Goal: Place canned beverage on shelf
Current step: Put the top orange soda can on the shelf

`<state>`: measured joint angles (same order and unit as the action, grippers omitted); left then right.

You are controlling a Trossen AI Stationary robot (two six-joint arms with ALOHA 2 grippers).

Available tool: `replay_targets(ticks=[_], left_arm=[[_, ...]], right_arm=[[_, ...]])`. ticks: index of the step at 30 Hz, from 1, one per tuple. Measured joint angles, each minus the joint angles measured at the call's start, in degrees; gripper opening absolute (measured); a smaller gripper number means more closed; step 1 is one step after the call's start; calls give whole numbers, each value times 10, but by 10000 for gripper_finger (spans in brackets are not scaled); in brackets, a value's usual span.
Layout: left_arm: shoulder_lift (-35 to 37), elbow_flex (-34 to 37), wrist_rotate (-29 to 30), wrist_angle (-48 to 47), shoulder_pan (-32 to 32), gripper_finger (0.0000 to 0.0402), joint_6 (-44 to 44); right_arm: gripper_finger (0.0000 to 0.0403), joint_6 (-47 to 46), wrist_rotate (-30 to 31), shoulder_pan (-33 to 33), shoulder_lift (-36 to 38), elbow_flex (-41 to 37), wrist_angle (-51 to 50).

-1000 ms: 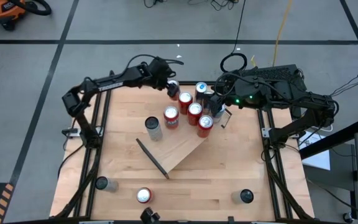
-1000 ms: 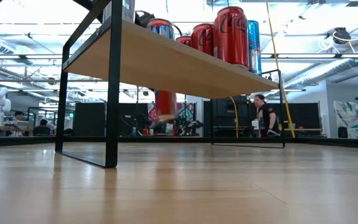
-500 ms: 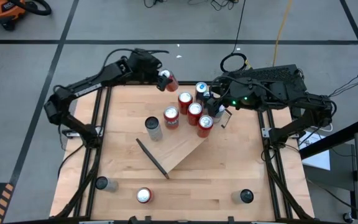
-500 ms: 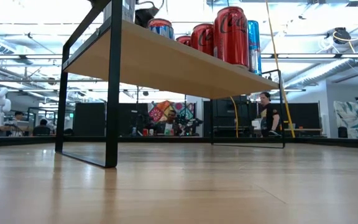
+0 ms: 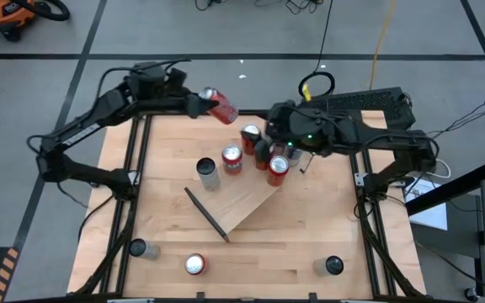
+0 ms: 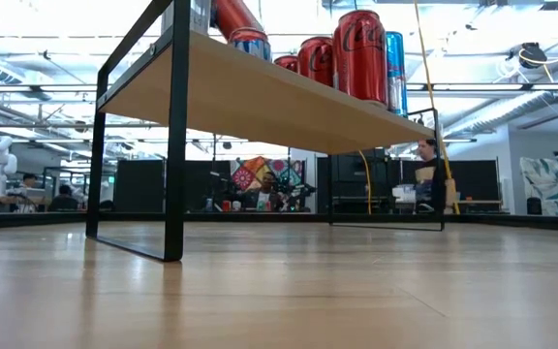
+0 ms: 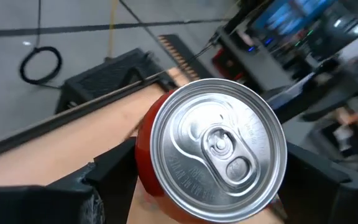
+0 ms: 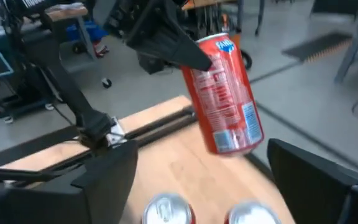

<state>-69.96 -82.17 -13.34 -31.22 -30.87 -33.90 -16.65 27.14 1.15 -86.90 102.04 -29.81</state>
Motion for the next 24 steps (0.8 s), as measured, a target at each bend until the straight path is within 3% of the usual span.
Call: replay_targets(ticks=[7, 15, 24], left_arm=[[40, 0, -1, 9, 25, 305, -90], [47, 0, 4, 31, 68, 305, -168], [37, 0, 76, 71, 115, 305, -221]], right_arm=[[395, 87, 4, -2, -38, 0, 83], [398, 114, -5, -15, -60, 0, 103], [398, 114, -108, -50, -60, 0, 103]])
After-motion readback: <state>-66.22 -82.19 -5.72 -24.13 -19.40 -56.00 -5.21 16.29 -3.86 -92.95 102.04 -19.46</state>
